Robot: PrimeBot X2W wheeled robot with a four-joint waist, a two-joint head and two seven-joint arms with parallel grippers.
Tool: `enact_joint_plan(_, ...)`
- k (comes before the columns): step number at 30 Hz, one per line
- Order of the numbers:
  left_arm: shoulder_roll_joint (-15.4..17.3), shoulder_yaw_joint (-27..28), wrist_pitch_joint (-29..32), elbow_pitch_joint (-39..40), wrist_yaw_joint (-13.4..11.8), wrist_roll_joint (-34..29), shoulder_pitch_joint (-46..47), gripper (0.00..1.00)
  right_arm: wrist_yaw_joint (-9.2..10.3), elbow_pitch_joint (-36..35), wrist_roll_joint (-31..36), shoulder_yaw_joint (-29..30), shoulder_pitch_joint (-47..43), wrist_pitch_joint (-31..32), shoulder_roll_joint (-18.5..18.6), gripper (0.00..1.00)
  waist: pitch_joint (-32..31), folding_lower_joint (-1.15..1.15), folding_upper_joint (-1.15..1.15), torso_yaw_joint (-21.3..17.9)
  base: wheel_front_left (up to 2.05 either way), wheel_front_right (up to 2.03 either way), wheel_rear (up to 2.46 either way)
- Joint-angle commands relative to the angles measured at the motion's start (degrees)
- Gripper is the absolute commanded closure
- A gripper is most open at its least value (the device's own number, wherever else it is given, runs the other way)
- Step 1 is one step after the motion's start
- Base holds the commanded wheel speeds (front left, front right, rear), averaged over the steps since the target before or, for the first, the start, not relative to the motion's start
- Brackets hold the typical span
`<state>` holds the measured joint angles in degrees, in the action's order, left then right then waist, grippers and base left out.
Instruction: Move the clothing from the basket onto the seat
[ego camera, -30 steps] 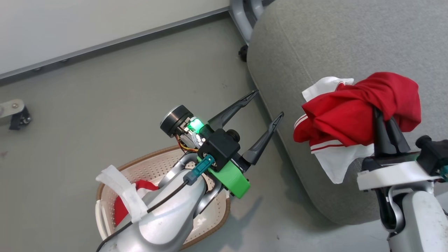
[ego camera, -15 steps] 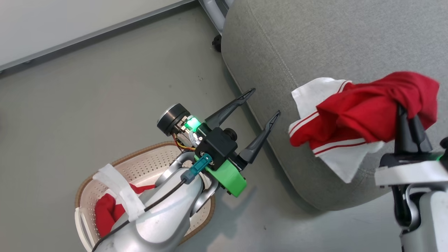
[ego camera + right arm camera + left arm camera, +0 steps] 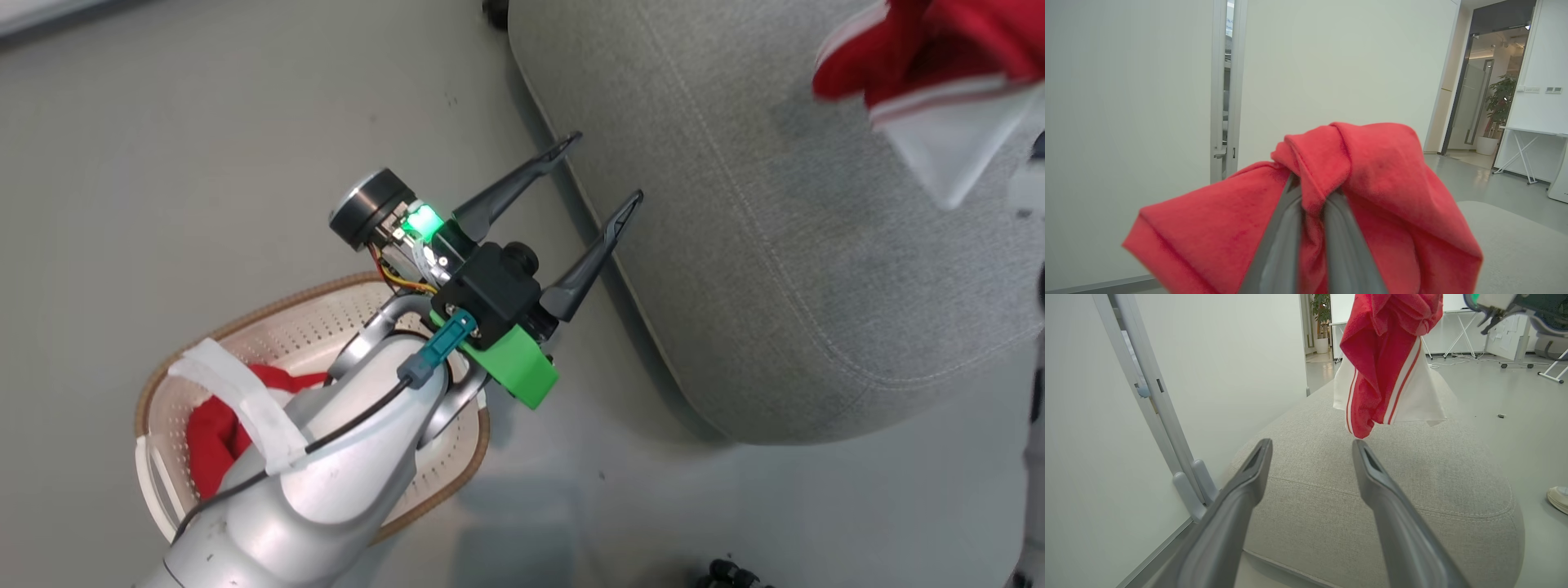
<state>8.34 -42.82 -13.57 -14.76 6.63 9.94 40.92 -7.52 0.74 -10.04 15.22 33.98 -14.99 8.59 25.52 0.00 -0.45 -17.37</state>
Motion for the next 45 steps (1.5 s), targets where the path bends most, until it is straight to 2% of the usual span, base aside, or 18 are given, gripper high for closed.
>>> enact_joint_plan(1, 0.9, 0.3, 0.33, 0.69, -0.11, -0.51, 1.53, 0.0, 0.06, 0.35, 0.59, 0.25, 3.13, -0.21, 1.08, 1.0, 5.62, 0.0, 0.45, 0.77, 0.0, 0.0, 0.0)
enact_joint_plan(11, 3.31, 0.98, 2.31, 4.51, -0.01, -1.97, 6.8, 0.0, 0.06, 5.31, 0.67, 4.84, 19.22, -0.21, 7.12, 1.0, 14.93, 0.0, 0.45, 2.58, 0.0, 0.0, 0.0)
enact_joint_plan(15, 3.96, 0.86, 2.98, 5.92, 0.02, -2.08, 8.14, 0.0, 0.06, 9.84, 1.07, 6.52, 24.25, -0.21, 10.31, 1.0, 17.55, 0.0, 0.45, 3.32, 0.0, 0.0, 0.0)
enact_joint_plan(20, 4.3, 0.59, 3.33, 7.11, -0.29, -2.39, 8.86, 0.0, 0.06, 16.17, 1.69, 8.13, 27.34, -0.21, 11.89, 1.0, 19.68, 0.0, 0.45, 3.86, 0.0, 0.0, 0.0)
enact_joint_plan(27, 4.68, 0.13, 3.56, 7.91, -0.56, -2.33, 9.28, 0.0, 0.06, 25.89, 3.62, 9.59, 27.27, -0.21, 9.38, 1.0, 21.01, 0.0, 0.45, 4.48, 0.0, 0.0, 0.0)
enact_joint_plan(32, 4.75, -0.07, 3.71, 8.11, -0.67, -2.22, 9.46, 0.0, 0.06, 29.61, 5.2, 10.42, 25.72, -0.21, 7.19, 1.0, 21.45, 0.0, 0.45, 4.7, 0.0, 0.0, 0.0)
enact_joint_plan(40, 4.75, -0.34, 3.02, 7.53, -1.07, -1.56, 9.68, 0.0, 0.06, 35.01, 4.81, 10.02, 24.08, -0.2, 6.78, 1.0, 20.91, 0.0, 0.45, 5.08, 0.0, 0.0, 0.0)
enact_joint_plan(41, 4.85, -0.31, 2.91, 7.4, -1.17, -1.46, 9.6, 0.0, 0.06, 34.76, 4.55, 9.83, 24.12, -0.2, 6.77, 0.19, 20.65, 0.0, 0.45, 4.98, 0.0, 0.0, 0.0)
enact_joint_plan(42, 4.87, -0.31, 2.87, 7.3, -1.18, -1.4, 9.52, 0.0, 0.06, 34.36, 4.16, 9.79, 24.05, -0.2, 6.67, 0.19, 20.39, 0.0, 0.45, 4.9, 0.0, 0.0, 0.0)
enact_joint_plan(43, 4.91, -0.34, 2.68, 7.05, -1.28, -1.31, 9.28, 0.0, 0.06, 33.76, 3.74, 9.94, 23.68, -0.2, 6.46, 0.0, 19.87, 0.0, 0.45, 4.77, 0.0, 0.0, 0.0)
enact_joint_plan(45, 4.49, -0.46, 2.22, 6.62, -1.57, -0.97, 8.85, 0.0, 0.06, 32.81, 3.0, 9.11, 22.27, -0.2, 6.46, 0.0, 18.85, 0.0, 0.45, 4.82, 0.0, 0.0, 0.0)
